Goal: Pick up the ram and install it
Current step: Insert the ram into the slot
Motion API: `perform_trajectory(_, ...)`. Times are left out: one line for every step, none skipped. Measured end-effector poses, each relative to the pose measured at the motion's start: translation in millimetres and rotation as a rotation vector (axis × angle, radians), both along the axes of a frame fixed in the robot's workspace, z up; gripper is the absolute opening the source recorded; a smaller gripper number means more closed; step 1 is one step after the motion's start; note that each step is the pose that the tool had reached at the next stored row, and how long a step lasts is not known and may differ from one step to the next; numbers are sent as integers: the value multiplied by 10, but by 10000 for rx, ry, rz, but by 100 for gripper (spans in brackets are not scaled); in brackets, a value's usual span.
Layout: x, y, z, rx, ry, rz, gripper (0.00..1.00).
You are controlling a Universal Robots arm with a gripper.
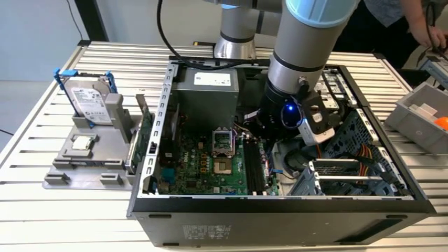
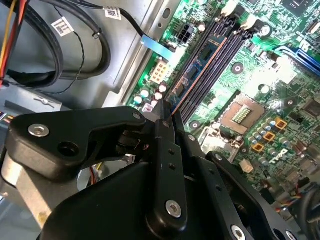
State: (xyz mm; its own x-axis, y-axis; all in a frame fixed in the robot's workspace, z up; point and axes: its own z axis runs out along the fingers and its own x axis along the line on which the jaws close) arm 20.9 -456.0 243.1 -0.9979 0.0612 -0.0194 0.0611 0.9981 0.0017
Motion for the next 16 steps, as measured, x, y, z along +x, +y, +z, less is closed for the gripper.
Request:
perform_trajectory(-1,0,-11,-1,0,11,0)
perform_trajectory(-3,0,-21,-1,0,22,0)
perform_trajectory(-6,0,-27,-2,0,30,0)
perform_trajectory(-9,0,-33,-8,1,39,0)
perform_trajectory(-13,0,-39,-17,0,46,0)
perform_trajectory(-19,0,-48,-28,1,55,0)
perform_trajectory(-23,-1,-56,-33,0,60,0)
perform_trajectory(-28,-1,-62,-36,0,67,0)
perform_trajectory(-32,-2,-68,-38,0,75,0)
perform_trajectory(-36,-6,-74,-42,1,81,0)
perform_trajectory(-38,-11,-82,-41,1,87,0)
perform_trajectory(-40,-18,-90,-40,0,91,0)
perform_trajectory(-41,-26,-97,-39,0,97,0)
perform_trajectory(-42,-34,-102,-39,0,105,0)
perform_trajectory(-42,-40,-109,-39,0,114,0)
perform_trajectory(-43,-47,-116,-38,0,123,0)
